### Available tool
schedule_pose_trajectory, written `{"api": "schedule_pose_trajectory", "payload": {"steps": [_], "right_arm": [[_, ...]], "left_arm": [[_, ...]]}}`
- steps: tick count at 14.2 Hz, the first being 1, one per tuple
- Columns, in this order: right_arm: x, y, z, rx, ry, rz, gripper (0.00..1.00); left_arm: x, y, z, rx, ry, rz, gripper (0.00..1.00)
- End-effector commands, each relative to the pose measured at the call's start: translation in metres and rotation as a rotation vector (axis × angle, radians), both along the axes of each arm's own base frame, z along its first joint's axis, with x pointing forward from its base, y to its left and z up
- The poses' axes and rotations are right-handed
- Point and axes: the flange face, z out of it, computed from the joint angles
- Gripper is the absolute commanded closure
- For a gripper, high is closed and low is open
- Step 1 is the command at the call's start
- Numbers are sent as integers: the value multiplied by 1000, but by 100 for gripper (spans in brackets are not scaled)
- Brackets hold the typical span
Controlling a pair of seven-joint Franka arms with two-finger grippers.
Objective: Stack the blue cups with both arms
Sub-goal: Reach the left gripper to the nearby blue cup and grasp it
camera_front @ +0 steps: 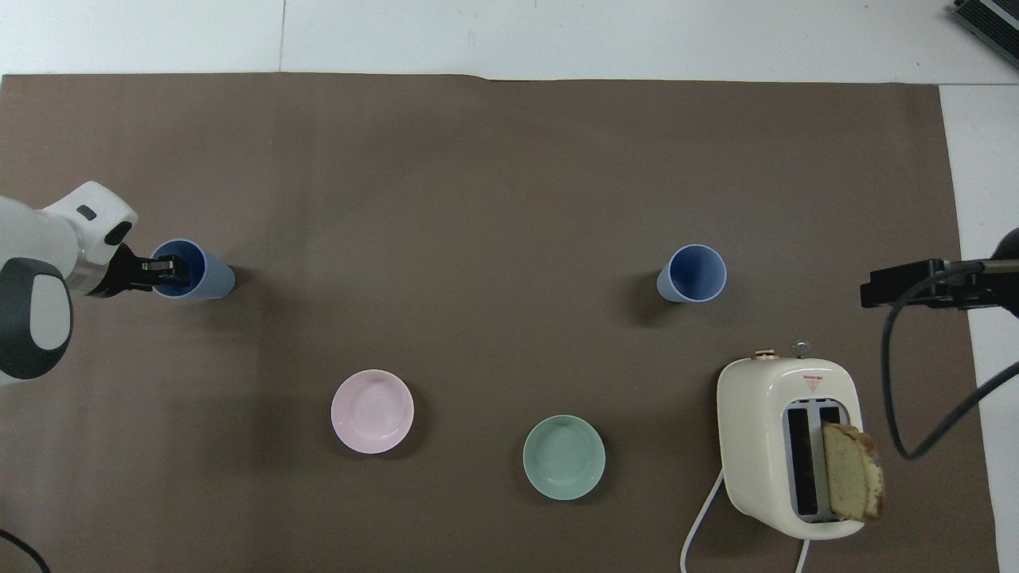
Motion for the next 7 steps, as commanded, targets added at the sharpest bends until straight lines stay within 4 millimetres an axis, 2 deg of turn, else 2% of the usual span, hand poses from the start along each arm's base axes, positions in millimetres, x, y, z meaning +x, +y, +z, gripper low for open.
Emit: {"api": "schedule_pose_trajectory", "payload": {"steps": [1, 5, 7], "right_arm": [[-4, -4, 0, -5, -5, -20, 0], [-4, -4, 0, -5, -4, -20, 0], [-4, -4, 0, -5, -5, -20, 0]], "left_arm": [[12, 0, 32, 3, -59, 12, 100], [18, -13, 81, -6, -47, 41, 100], [16, -45, 108, -14, -44, 47, 100]]}}
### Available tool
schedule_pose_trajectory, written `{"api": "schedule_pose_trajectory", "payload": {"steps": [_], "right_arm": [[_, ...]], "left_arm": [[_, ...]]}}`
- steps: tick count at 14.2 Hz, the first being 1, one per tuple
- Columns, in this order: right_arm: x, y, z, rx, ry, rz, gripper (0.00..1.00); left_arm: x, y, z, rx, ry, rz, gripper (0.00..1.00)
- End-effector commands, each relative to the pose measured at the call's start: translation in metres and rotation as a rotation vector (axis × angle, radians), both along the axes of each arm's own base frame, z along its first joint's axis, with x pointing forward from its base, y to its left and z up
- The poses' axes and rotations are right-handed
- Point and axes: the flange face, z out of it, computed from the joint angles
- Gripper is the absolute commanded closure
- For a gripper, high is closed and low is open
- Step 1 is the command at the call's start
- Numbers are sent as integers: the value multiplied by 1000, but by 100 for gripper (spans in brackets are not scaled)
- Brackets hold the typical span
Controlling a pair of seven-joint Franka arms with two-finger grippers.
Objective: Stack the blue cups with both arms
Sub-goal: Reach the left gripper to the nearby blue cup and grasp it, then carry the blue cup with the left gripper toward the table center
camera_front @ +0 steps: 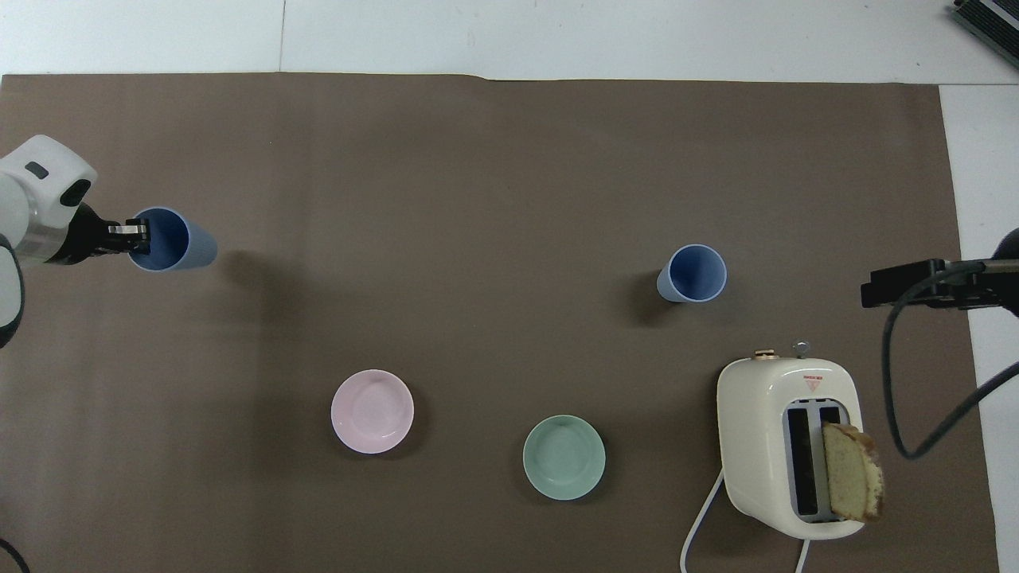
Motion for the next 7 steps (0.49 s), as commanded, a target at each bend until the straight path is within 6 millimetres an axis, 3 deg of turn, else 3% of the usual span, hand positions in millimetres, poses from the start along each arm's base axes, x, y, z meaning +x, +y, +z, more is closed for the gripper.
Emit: {"api": "schedule_pose_trajectory", "payload": {"steps": [1, 7], "right_arm": [[-4, -3, 0, -5, -4, -19, 0], [-4, -2, 0, -5, -4, -17, 0]], "left_arm": [[-4, -46, 35, -15, 11, 39, 100], [-29, -210, 38, -62, 6, 140, 100]]}}
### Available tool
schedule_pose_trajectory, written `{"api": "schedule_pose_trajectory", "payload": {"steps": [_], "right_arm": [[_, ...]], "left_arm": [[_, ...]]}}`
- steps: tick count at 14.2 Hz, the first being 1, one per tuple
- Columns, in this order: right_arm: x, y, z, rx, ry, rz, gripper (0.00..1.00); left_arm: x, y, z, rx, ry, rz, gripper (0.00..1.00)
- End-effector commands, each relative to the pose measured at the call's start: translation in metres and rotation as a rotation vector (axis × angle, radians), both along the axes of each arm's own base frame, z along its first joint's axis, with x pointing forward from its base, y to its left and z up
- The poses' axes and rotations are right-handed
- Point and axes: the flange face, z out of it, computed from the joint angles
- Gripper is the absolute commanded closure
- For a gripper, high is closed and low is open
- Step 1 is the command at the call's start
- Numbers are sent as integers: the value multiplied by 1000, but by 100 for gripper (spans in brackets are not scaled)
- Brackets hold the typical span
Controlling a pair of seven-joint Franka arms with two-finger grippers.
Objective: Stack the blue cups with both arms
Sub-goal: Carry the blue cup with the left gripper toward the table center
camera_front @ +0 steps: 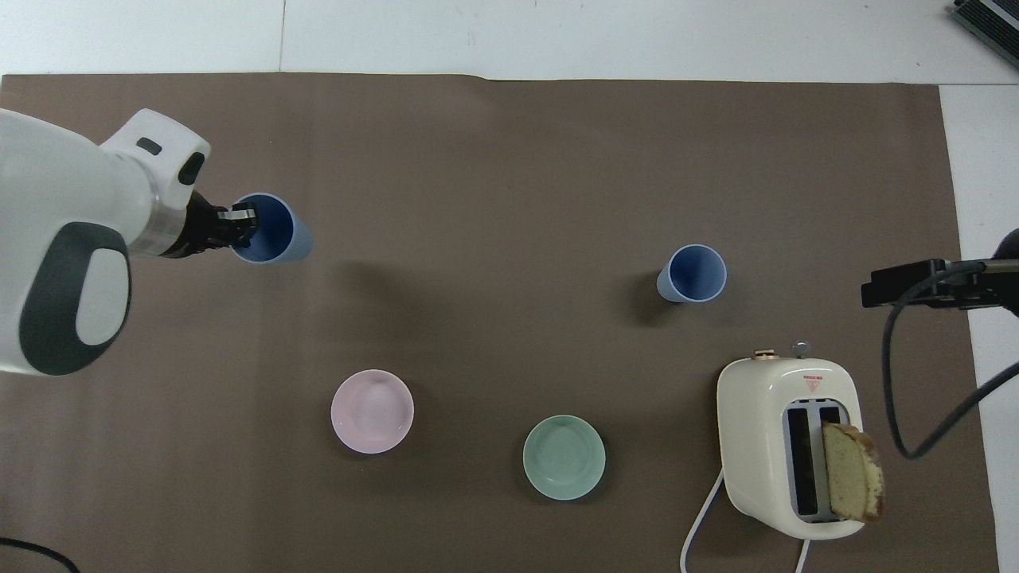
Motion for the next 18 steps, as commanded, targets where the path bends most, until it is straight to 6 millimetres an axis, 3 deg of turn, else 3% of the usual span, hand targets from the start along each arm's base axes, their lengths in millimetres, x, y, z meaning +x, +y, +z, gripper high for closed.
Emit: {"api": "schedule_pose_trajectory", "payload": {"steps": [1, 4, 6, 9, 15, 18], "right_arm": [[-4, -3, 0, -5, -4, -19, 0], [-4, -2, 0, -5, -4, -17, 0], [-4, -3, 0, -5, -5, -19, 0], [-4, -2, 0, -5, -4, -17, 0], [-4, -3, 1, -4, -7, -18, 0], [-4, -2, 0, -5, -5, -17, 0]], "left_arm": [[-12, -60, -5, -20, -2, 44, 100], [-30, -148, -41, -56, -13, 67, 100], [-39, -175, -60, -55, 0, 33, 100], [-39, -195, -86, -70, -8, 12, 100], [-34, -207, -121, -84, -10, 10, 100], [-38, -215, -122, -81, -8, -1, 100]]}}
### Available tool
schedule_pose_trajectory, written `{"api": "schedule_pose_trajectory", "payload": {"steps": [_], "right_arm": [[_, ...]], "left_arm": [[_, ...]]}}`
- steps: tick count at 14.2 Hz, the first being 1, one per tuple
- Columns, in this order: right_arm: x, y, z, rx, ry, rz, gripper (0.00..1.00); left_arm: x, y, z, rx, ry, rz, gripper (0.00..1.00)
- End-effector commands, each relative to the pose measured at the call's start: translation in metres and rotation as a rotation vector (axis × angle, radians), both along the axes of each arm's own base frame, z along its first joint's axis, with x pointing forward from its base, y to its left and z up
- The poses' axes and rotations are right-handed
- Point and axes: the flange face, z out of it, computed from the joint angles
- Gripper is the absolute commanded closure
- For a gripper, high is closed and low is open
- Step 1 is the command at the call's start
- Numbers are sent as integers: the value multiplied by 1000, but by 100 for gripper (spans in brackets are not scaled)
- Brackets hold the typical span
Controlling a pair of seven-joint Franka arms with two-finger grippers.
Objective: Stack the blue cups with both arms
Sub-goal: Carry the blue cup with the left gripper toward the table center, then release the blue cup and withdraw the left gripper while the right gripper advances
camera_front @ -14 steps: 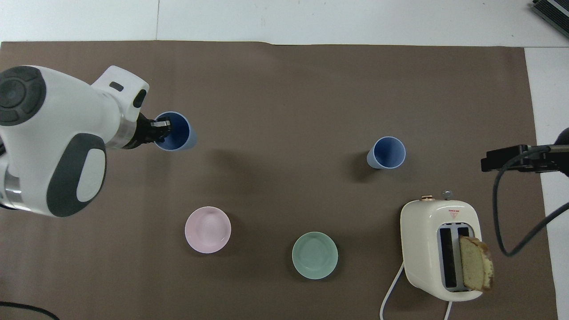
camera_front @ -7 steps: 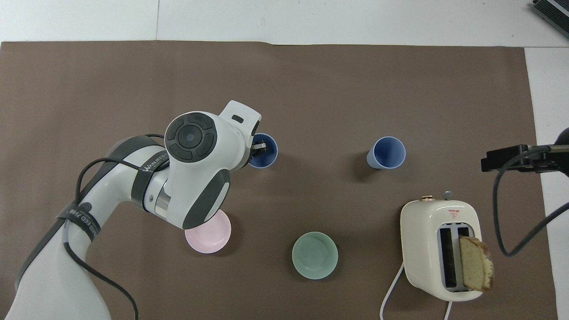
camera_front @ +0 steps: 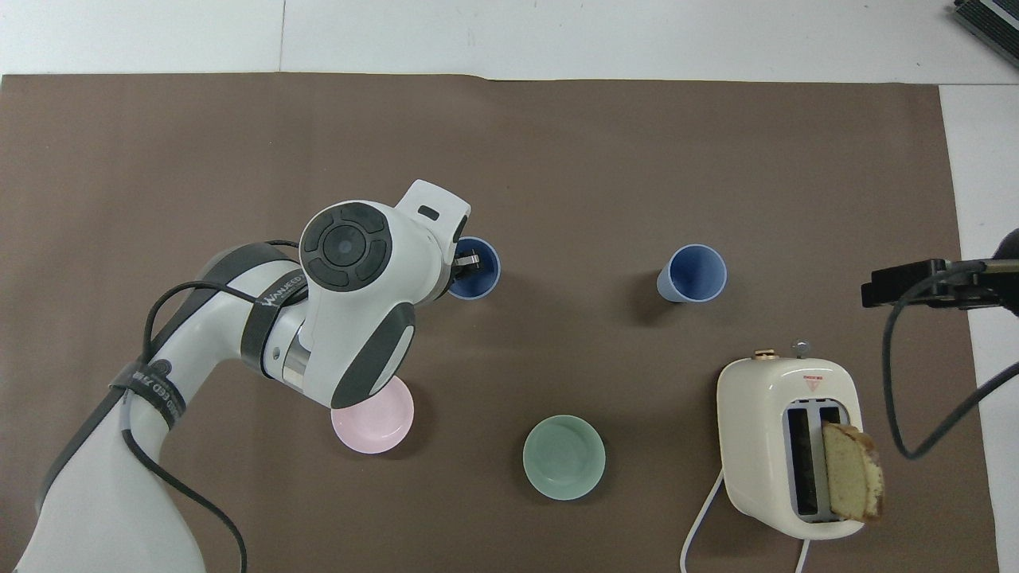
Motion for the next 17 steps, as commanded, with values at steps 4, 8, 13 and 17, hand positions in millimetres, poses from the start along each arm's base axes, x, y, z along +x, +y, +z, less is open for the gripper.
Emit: {"api": "schedule_pose_trajectory", "payload": {"steps": [4, 8, 13, 17], "right_arm": [[-4, -3, 0, -5, -4, -18, 0], [-5, -2, 0, -7, -4, -18, 0], [0, -3, -6, -1, -22, -28, 0], [11, -2, -30, -1, -54, -26, 0]], "left_arm": [[3, -4, 9, 9, -17, 4, 0], [18, 37, 54, 37, -21, 44, 0], [32, 129, 118, 101, -53, -21, 0], [32, 191, 140, 147, -18, -127, 0]]}}
